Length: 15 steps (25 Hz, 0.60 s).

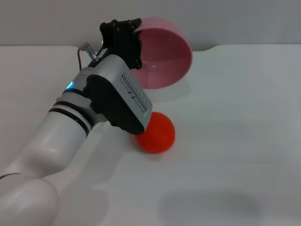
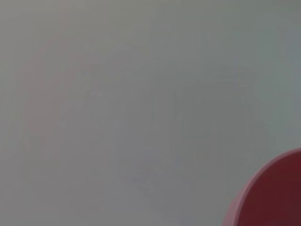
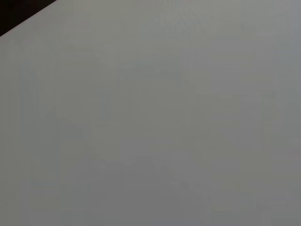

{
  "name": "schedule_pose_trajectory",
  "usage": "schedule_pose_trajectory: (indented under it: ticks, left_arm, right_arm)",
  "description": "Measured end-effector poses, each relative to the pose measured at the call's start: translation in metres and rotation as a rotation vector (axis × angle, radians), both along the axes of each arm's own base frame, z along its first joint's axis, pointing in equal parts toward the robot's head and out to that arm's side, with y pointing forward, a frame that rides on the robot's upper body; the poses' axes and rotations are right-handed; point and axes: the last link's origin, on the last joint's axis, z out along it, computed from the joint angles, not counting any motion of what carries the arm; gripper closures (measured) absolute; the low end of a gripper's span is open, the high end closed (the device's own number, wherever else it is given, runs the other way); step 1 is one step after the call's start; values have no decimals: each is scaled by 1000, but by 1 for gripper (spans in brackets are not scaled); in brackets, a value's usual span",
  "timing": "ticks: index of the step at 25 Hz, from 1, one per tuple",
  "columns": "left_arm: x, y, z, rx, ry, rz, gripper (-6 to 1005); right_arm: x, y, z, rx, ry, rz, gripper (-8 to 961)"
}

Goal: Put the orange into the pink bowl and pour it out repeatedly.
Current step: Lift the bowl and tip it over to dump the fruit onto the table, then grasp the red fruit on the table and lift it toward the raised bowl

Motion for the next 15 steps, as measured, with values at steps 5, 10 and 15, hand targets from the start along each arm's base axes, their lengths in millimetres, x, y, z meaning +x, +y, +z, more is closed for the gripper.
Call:
schedule_pose_trajectory:
  ticks: [5, 10, 15]
  left_arm:
    - [7, 3, 1, -2, -18, -10, 955]
    - [19, 22, 15, -81, -118, 47, 955]
    - [28, 55, 43, -300, -301, 204, 955]
  right_arm:
    - [-1, 3, -2, -11, 3, 3, 234]
    - [-1, 4, -3, -15, 3, 3, 234]
    - [0, 3, -3, -33, 16, 6, 234]
